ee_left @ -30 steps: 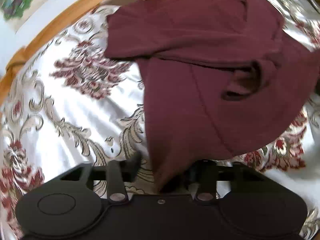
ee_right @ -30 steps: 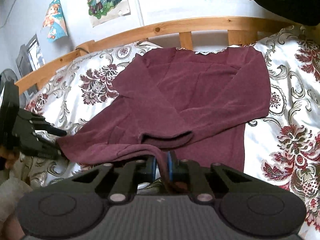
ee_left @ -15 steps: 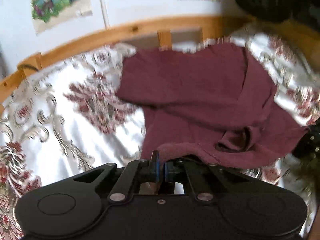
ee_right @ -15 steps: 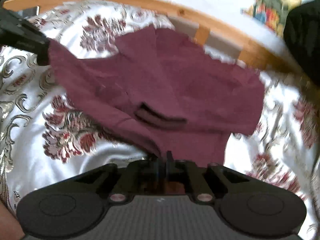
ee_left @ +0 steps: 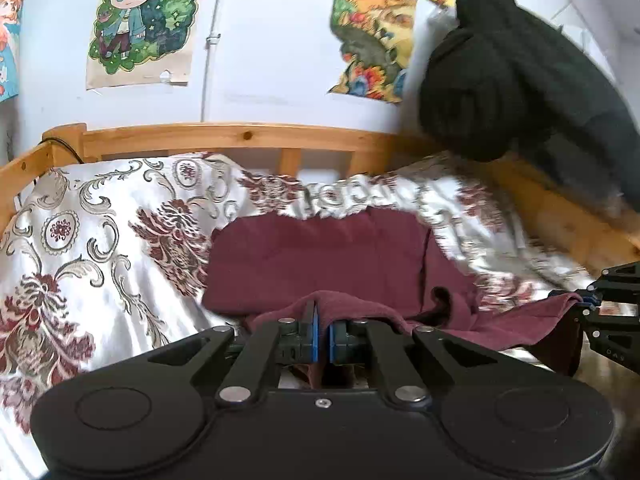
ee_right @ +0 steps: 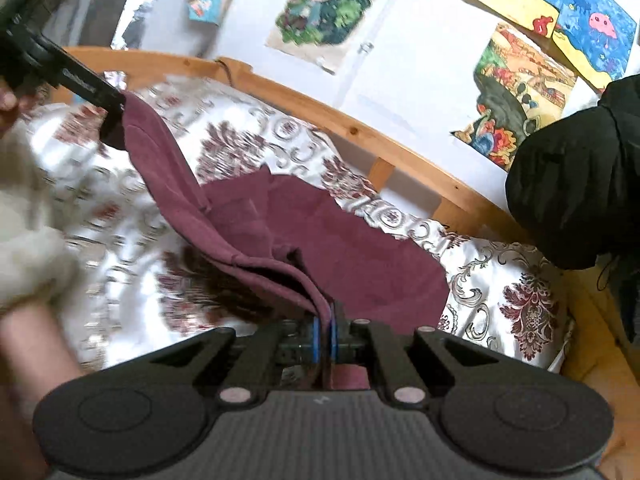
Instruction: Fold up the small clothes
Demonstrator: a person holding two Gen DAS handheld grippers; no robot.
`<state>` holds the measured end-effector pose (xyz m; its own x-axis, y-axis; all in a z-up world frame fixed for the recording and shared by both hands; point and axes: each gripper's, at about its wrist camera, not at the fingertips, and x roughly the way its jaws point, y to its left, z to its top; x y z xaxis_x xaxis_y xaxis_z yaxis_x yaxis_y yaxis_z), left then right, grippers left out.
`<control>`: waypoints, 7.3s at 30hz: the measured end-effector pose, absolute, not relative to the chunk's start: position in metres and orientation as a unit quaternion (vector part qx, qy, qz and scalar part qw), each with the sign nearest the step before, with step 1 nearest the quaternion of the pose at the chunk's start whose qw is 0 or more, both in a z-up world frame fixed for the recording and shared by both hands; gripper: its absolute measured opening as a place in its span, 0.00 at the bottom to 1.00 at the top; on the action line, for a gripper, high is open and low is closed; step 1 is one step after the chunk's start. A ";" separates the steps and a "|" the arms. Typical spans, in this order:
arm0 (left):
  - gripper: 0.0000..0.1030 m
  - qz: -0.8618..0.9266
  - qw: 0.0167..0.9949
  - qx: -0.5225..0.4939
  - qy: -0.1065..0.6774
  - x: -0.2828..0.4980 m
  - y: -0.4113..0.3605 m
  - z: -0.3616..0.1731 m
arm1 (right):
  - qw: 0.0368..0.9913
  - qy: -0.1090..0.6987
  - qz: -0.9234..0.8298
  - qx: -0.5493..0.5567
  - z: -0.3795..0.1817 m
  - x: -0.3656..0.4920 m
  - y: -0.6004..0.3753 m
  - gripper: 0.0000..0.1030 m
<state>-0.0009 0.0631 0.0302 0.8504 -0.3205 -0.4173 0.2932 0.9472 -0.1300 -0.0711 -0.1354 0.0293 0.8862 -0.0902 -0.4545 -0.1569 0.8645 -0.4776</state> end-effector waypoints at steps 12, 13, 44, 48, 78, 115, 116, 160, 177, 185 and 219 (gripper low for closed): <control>0.04 -0.183 0.951 0.005 0.249 -0.030 0.059 0.051 | 0.908 0.235 0.011 -0.346 0.045 -0.106 -0.127 0.06; 0.04 -0.180 0.951 0.007 0.253 -0.020 0.058 0.052 | 0.904 0.224 -0.001 -0.364 0.043 -0.096 -0.126 0.06; 0.15 -0.116 0.937 -0.024 0.329 0.261 0.051 -0.082 | 0.946 0.253 -0.080 -0.186 -0.040 0.131 -0.263 0.81; 0.36 -0.106 0.933 -0.047 0.342 0.259 0.057 -0.080 | 0.960 0.232 -0.078 -0.140 -0.030 0.123 -0.268 0.97; 0.52 -0.105 0.910 -0.036 0.399 0.228 0.057 -0.079 | 0.950 0.275 -0.143 -0.032 -0.029 0.094 -0.299 0.06; 0.03 -0.027 0.926 -0.071 0.370 0.195 0.079 -0.076 | 0.951 0.263 -0.147 -0.063 -0.061 0.121 -0.314 0.05; 0.03 -0.026 0.926 -0.065 0.372 0.195 0.078 -0.078 | 0.951 0.264 -0.147 -0.066 -0.062 0.122 -0.315 0.05; 0.32 -0.012 0.924 -0.092 0.371 0.220 0.086 -0.090 | 0.931 0.278 -0.199 -0.128 -0.074 0.127 -0.310 0.39; 0.99 -0.007 0.938 -0.068 0.339 0.161 0.074 -0.052 | 0.954 0.239 -0.182 -0.025 -0.032 0.078 -0.280 1.00; 0.99 -0.013 0.936 -0.063 0.346 0.126 0.065 -0.047 | 0.959 0.246 -0.135 0.033 -0.025 0.048 -0.237 1.00; 0.99 0.027 0.896 -0.169 0.410 0.166 0.088 -0.085 | 0.951 0.281 -0.108 -0.074 -0.066 0.070 -0.184 1.00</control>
<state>0.1657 0.0883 -0.0852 0.6617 -0.0901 -0.7444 -0.1871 0.9415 -0.2802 0.0700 -0.1838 -0.0656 0.8186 -0.2474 -0.5184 0.1638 0.9655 -0.2023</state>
